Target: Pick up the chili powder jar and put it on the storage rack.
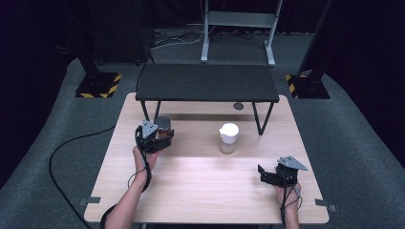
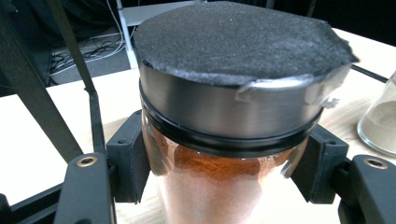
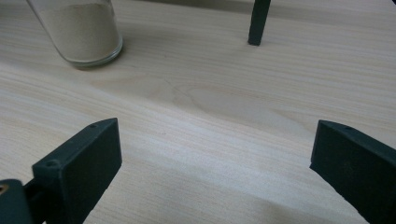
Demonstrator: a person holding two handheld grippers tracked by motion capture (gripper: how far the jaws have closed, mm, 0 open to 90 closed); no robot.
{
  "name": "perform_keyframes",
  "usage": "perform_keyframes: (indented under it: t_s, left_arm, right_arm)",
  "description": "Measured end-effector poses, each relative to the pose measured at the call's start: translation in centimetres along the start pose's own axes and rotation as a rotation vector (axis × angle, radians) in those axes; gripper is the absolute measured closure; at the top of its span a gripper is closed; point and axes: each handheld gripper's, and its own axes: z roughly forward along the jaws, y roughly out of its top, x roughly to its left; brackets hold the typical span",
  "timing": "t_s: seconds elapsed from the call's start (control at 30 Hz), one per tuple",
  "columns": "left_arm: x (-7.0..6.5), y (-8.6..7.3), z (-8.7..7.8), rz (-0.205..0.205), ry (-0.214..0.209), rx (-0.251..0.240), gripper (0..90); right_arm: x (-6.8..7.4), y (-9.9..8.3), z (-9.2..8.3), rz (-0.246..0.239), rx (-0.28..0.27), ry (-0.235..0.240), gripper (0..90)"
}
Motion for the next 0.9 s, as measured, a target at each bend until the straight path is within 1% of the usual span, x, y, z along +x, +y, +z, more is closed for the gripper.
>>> perform_keyframes:
  t_s: [0.27,0.43,0.67,0.9]
  left_arm:
    - [-0.1,1.1,-0.6,0.011,-0.02,-0.009,31.8]
    - [-0.3,2.0,-0.7,0.036,-0.035,-0.002,31.8]
    - [-0.3,2.7,-1.0,0.04,-0.047,-0.012,31.8]
    - [-0.4,3.8,-1.3,0.06,-0.063,-0.019,31.8]
  right_arm:
    - [0.0,0.0,0.0,0.0,0.0,0.0,0.9]
    - [0.0,0.0,0.0,0.0,0.001,0.002,0.9]
    - [-0.1,0.1,0.0,-0.003,0.004,0.007,0.9]
    - [-0.2,0.2,0.1,0.004,0.01,0.009,0.9]
